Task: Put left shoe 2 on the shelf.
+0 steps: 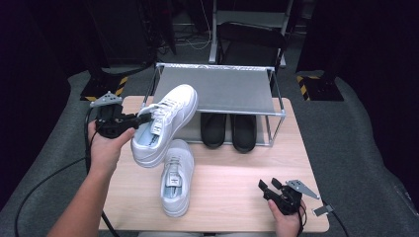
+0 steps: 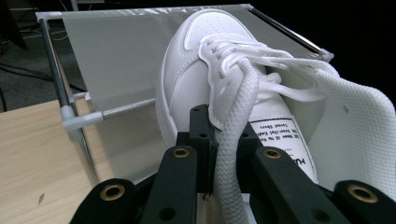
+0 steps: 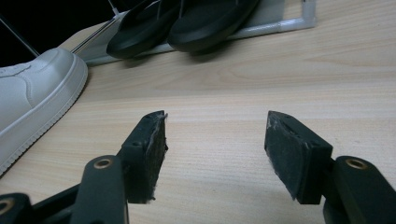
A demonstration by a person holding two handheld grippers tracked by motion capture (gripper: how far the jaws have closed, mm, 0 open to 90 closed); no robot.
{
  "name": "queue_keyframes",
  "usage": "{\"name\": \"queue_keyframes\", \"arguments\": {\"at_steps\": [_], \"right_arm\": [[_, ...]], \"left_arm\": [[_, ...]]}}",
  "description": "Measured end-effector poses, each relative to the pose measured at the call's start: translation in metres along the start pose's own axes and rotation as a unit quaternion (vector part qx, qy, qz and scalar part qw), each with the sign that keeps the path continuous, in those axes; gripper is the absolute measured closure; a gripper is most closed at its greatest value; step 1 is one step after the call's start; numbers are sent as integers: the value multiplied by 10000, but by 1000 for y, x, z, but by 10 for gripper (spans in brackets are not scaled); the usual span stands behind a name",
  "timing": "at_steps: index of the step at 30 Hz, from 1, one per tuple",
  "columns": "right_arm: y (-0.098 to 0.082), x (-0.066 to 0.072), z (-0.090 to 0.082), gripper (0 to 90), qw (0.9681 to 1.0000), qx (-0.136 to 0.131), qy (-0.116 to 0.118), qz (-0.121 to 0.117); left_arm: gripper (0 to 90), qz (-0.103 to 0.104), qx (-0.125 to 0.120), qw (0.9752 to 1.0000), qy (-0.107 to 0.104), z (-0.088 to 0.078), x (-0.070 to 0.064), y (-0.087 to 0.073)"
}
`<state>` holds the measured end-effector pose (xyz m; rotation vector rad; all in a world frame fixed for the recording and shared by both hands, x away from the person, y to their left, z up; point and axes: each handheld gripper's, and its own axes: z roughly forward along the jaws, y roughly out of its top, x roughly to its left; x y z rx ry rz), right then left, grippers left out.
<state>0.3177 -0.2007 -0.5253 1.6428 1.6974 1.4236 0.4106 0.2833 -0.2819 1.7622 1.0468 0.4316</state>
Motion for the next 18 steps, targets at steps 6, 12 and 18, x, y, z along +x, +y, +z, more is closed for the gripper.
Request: {"name": "queue_keyframes", "arguments": {"at_steps": [6,12,18], "right_arm": [[0,-2,-3,384,10000,-26,-1,25],[-1,-2,-4,384,10000,-47,-12,42],[-1,-2,-3,384,10000,-35,-4,31]], "left_arm": [[832,-57,45,10000,6,16,1,11],[832,-95,34,9999,62,28,7,21],[832,-161,6,9998,86,38,10,28]]}}
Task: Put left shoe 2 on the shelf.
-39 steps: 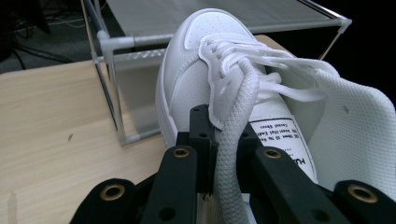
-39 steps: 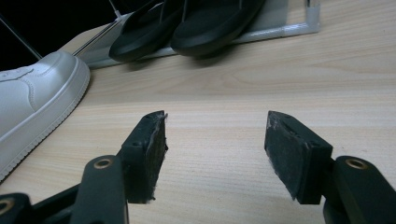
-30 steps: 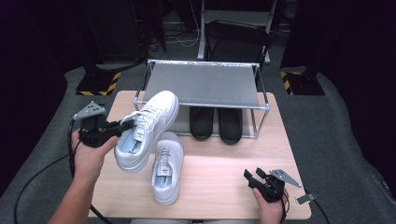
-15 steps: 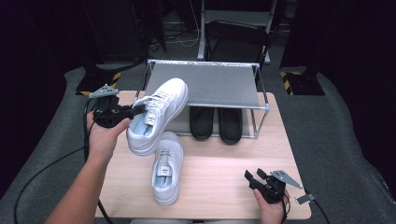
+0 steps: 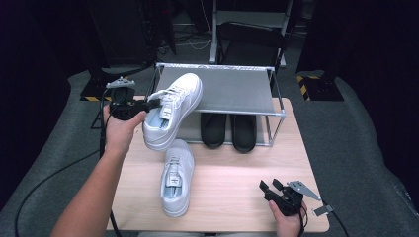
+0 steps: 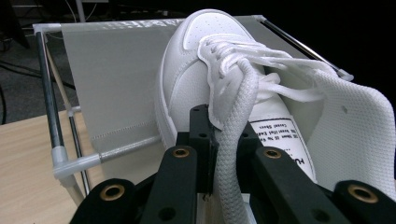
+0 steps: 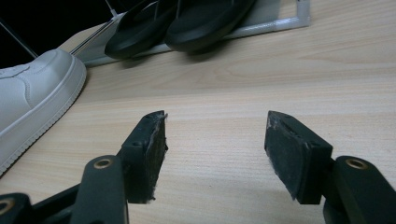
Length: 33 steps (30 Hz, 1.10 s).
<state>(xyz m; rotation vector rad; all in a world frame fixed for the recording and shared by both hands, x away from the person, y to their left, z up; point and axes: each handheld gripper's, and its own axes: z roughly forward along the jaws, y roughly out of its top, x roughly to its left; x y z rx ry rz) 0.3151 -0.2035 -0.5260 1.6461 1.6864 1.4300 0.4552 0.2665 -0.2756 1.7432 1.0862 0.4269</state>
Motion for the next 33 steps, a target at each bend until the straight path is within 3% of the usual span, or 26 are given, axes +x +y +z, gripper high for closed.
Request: {"name": "queue_keyframes", "arguments": {"at_steps": [17,19,22,33], "right_arm": [[-1,0,1,384,10000,44,-5,-2],[-1,0,1,384,10000,44,-6,-1],[-1,0,1,384,10000,42,0,11],[-1,-1,0,384,10000,11,10,48]], "left_arm": [[831,-38,45,9999,84,18,4,11],[832,-112,60,9999,59,22,4,12],[832,-58,102,9999,78,27,4,15],[832,-193,177,9994,212,54,7,25]]}}
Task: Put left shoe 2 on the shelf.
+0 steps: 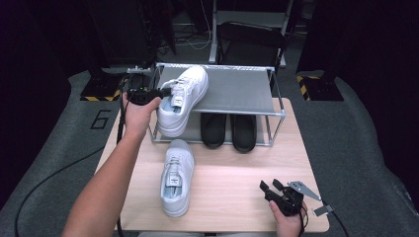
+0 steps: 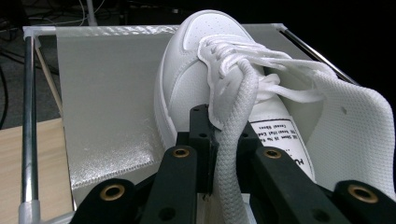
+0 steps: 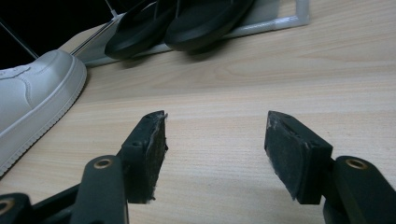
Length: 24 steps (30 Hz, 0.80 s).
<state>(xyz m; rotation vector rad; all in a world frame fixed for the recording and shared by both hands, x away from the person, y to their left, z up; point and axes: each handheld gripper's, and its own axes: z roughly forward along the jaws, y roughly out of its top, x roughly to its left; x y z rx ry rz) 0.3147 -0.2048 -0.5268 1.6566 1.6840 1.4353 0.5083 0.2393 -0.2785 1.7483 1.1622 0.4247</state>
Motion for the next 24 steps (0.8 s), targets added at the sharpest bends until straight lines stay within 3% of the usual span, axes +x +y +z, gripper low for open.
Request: {"name": "queue_keyframes", "arguments": {"at_steps": [7,10,14,24], "right_arm": [[-1,-2,-1,384,10000,-29,-12,32],[-1,-2,-2,384,10000,-15,-15,23],[-1,-1,-2,384,10000,-22,2,29],[0,-2,-3,384,10000,-52,-16,44]], "left_arm": [[831,-63,-19,10000,63,11,1,6],[831,-191,-46,9998,54,17,-1,9],[830,-84,19,9998,155,25,-4,15],[830,-55,-1,9997,238,47,-12,30]]}}
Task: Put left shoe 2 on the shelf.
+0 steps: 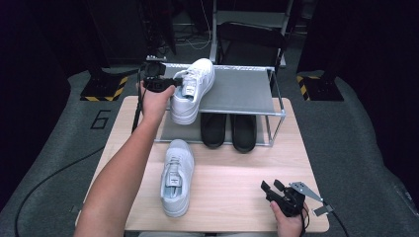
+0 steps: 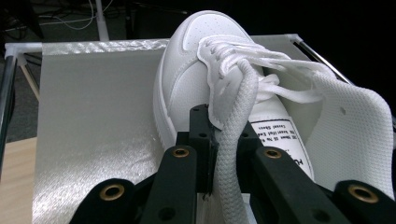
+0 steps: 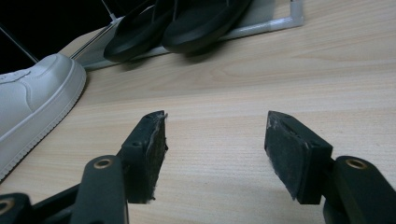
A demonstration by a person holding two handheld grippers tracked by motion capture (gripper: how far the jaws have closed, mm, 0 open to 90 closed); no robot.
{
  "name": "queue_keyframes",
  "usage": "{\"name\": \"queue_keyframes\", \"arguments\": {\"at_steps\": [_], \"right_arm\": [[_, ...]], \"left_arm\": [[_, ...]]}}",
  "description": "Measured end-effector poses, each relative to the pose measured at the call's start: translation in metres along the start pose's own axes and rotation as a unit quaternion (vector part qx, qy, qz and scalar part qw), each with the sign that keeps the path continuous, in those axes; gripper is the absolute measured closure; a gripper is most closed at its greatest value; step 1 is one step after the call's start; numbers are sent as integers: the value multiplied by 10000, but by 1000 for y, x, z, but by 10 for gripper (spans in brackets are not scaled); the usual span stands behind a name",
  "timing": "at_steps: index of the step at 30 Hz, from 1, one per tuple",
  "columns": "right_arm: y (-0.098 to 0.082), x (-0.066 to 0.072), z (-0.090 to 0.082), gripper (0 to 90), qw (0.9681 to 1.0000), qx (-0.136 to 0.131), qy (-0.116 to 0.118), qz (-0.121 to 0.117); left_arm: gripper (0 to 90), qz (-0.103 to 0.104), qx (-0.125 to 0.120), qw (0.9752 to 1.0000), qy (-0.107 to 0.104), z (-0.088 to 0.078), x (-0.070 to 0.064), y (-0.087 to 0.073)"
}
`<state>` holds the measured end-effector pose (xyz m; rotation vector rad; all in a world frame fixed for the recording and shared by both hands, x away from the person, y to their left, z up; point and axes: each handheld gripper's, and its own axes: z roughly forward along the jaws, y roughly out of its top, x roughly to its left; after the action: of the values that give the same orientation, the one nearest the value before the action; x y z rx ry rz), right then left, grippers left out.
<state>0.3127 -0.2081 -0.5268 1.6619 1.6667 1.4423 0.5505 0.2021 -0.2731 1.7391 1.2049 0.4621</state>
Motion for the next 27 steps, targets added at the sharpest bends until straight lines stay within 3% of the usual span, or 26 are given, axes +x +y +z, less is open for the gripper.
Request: {"name": "queue_keyframes", "arguments": {"at_steps": [6,10,11,20,25,27], "right_arm": [[0,0,0,384,10000,8,16,16],[0,-2,-1,384,10000,-15,1,-9],[0,-1,-2,384,10000,-19,-28,69],[0,-4,-3,384,9999,-73,-99,19],[0,-5,-4,384,9998,-83,-150,-64],[0,-6,-3,384,9998,-82,-151,-47]], "left_arm": [[831,-213,44,9998,-32,13,-1,6],[830,-110,62,9999,59,19,-3,12],[830,-136,64,9999,55,20,-4,13],[832,-158,25,9998,114,38,-14,17],[832,-502,-36,9986,127,47,-17,16],[832,-519,-60,9985,181,50,-18,16]]}}
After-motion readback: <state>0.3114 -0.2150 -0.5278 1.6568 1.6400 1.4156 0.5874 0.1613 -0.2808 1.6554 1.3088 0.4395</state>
